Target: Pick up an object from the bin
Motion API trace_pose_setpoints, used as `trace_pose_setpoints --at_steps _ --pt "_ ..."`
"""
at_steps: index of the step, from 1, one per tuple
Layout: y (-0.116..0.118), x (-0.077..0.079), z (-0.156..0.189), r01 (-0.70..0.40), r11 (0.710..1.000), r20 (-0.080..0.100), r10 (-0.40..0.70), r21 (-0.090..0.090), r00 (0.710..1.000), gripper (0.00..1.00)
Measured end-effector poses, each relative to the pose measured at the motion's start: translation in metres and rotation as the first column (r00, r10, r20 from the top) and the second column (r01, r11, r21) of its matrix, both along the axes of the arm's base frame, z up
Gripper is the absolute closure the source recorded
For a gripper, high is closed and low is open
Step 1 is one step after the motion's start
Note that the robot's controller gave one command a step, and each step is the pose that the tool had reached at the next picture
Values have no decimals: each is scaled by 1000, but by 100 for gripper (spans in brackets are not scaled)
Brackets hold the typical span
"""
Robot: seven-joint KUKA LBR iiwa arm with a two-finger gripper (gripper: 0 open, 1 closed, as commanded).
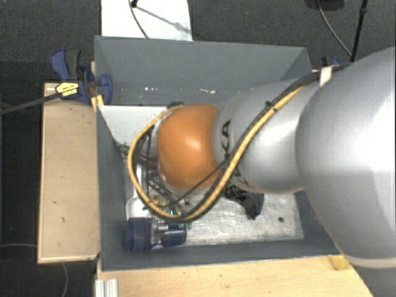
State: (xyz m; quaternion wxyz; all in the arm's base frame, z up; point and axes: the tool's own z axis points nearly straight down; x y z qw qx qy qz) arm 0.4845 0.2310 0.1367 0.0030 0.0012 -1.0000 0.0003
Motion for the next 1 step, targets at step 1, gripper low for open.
trace_pose_setpoints --at_steps 1 --pt "-1 2 4 4 1000 7 -5 2 1000 0"
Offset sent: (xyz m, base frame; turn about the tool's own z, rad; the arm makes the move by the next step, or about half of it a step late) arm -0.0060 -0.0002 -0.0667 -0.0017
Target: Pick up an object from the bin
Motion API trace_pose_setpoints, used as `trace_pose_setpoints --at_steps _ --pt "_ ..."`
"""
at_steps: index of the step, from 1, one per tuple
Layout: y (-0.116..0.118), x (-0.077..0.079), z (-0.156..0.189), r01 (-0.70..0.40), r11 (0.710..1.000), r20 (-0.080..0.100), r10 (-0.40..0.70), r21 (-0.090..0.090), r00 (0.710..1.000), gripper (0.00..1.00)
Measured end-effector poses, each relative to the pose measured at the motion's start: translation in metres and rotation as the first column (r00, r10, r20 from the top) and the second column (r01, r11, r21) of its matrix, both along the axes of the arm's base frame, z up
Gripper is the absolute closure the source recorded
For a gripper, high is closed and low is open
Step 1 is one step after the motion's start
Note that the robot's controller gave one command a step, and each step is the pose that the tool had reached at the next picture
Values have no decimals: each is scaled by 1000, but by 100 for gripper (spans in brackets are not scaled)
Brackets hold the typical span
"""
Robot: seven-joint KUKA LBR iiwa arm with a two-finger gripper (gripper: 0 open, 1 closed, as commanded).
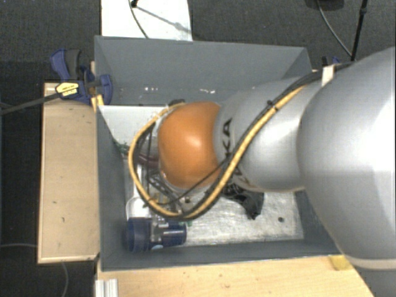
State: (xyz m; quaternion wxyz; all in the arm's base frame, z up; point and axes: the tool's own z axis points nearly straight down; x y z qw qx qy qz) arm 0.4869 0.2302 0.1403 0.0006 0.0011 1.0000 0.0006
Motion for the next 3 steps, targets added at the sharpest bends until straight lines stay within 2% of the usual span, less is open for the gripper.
trace_pose_setpoints --at_steps 1,3 --pt "2 -5 -54 -9 1000 -14 9 -5 1000 0" --pt "2 -6 -55 -18 1000 -11 18 -9 1000 0"
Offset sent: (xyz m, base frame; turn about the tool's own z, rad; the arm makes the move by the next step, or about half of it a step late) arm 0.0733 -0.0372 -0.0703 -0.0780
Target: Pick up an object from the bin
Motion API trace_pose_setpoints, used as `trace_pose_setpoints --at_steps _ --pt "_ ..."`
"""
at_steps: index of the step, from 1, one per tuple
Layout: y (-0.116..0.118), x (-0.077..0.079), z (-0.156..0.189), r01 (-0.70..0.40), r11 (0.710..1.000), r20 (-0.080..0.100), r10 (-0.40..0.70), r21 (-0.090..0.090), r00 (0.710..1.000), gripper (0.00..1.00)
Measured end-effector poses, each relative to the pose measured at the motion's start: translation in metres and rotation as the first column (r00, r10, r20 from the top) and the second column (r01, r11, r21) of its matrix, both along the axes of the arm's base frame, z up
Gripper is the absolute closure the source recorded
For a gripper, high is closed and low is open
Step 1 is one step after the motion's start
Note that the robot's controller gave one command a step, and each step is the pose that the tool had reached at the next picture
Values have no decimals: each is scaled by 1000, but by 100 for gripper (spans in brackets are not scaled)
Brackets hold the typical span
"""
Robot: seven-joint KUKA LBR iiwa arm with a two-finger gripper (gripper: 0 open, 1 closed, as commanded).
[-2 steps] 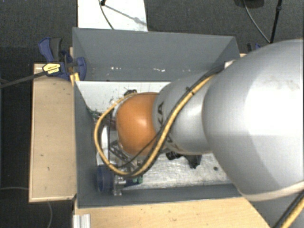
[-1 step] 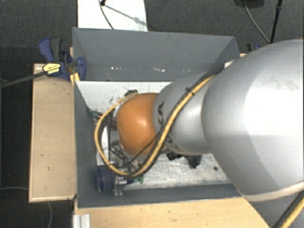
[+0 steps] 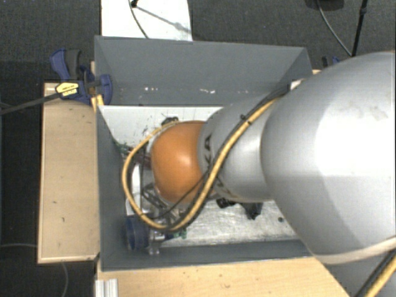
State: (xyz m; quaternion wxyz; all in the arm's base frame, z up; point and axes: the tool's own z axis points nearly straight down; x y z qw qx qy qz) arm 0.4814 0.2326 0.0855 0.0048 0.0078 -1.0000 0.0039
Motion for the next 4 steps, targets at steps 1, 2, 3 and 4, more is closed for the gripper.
trace_pose_setpoints --at_steps 1,2,3,4 --pt "-1 0 -1 80 997 -9 -80 -7 997 0" --pt "-2 -1 -1 49 999 -5 -49 -2 999 100" --pt "-2 -1 -1 50 999 -5 -50 -2 999 100" --pt "-3 -2 2 50 999 -6 -50 -2 999 100"
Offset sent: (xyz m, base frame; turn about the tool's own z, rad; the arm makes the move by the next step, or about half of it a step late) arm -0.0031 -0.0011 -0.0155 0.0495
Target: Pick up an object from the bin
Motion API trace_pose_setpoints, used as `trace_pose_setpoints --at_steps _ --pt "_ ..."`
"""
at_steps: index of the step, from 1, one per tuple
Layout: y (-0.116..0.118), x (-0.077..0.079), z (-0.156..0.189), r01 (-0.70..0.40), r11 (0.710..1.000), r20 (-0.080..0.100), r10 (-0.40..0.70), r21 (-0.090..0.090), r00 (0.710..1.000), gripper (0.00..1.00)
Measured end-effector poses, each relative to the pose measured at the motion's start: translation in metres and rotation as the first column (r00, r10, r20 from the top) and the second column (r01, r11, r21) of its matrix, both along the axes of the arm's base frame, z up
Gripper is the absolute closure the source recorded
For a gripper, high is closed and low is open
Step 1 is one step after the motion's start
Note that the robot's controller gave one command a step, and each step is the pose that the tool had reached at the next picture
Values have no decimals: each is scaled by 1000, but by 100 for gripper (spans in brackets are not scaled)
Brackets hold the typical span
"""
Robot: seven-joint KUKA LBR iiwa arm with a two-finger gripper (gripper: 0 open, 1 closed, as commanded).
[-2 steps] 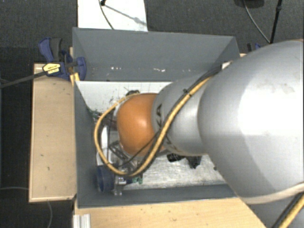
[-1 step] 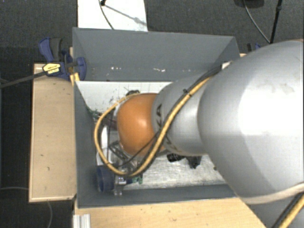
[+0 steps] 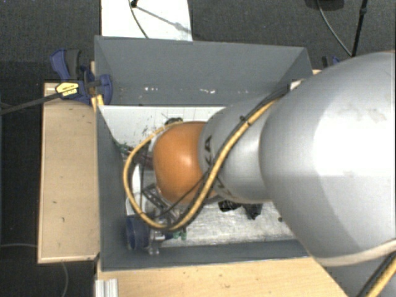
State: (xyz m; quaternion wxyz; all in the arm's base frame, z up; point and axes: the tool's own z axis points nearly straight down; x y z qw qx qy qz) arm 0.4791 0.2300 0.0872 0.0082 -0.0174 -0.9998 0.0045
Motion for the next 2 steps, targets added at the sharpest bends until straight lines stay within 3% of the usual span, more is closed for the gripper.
trace_pose_setpoints --at_steps 2 --pt "0 -3 9 3 1000 1 -3 2 1000 100"
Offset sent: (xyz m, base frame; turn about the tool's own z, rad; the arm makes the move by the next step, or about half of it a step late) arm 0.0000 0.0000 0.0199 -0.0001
